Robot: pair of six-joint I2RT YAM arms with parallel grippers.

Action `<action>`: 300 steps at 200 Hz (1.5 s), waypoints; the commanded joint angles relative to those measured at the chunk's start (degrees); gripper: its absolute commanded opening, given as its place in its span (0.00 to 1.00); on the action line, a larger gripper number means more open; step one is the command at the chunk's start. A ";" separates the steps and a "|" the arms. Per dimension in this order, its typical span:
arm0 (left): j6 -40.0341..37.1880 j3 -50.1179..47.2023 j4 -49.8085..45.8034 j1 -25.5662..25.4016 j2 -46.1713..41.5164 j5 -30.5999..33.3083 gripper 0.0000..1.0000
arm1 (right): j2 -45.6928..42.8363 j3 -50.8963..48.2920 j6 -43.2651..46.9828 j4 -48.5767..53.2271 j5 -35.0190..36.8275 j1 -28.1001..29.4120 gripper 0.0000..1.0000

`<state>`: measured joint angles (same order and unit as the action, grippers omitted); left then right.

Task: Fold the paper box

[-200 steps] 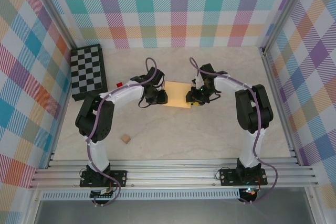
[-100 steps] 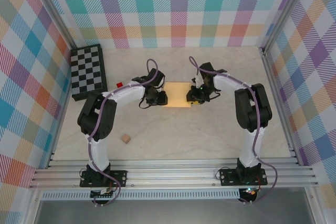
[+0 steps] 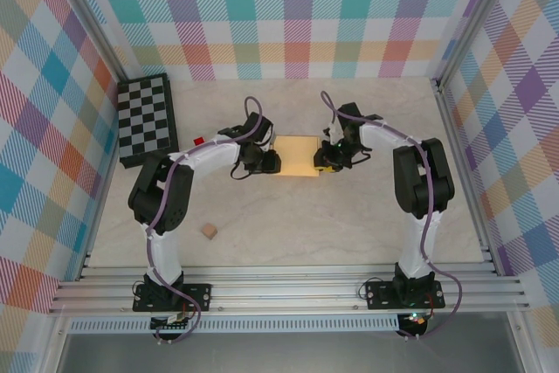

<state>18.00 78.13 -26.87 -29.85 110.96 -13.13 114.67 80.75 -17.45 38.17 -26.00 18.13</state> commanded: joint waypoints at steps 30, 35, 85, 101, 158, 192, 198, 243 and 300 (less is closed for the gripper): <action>5.84 -0.67 6.75 -0.09 -1.30 -9.61 0.22 | 0.61 1.60 -1.13 -1.56 -5.84 -0.03 0.22; 6.32 -0.44 6.42 -0.44 -1.80 -9.51 0.22 | 0.25 1.50 -1.38 -1.80 -6.51 -0.03 0.22; 10.47 0.25 1.83 -1.77 -5.77 -7.35 0.24 | -5.71 0.87 -1.64 0.80 -6.56 0.06 0.22; 10.28 -2.16 4.51 -2.19 -7.20 -7.27 0.24 | -6.29 -0.17 -1.90 -0.16 -6.02 0.06 0.22; 10.64 -9.19 4.73 -5.10 -12.64 -5.70 0.23 | -8.46 -7.89 -3.62 -2.99 -4.90 0.06 0.24; 6.70 -17.64 10.41 -8.22 -16.59 -0.96 0.23 | -10.69 -15.88 -3.89 -11.77 -4.46 0.58 0.24; 5.90 -18.97 13.03 -8.47 -16.73 -0.23 0.23 | -10.62 -16.98 -3.36 -13.48 -4.21 0.59 0.24; 2.55 -19.19 9.57 -8.15 -16.19 4.41 0.27 | -10.96 -17.96 -0.72 -13.59 -1.99 0.57 0.25; -4.41 -4.18 -1.72 -3.76 -18.06 10.67 0.63 | -19.14 -17.75 3.21 -9.37 3.64 0.63 0.36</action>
<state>18.59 66.11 -24.49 -36.42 93.91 -6.28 99.85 62.76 -16.99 27.77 -24.16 18.59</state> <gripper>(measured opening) 0.600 0.352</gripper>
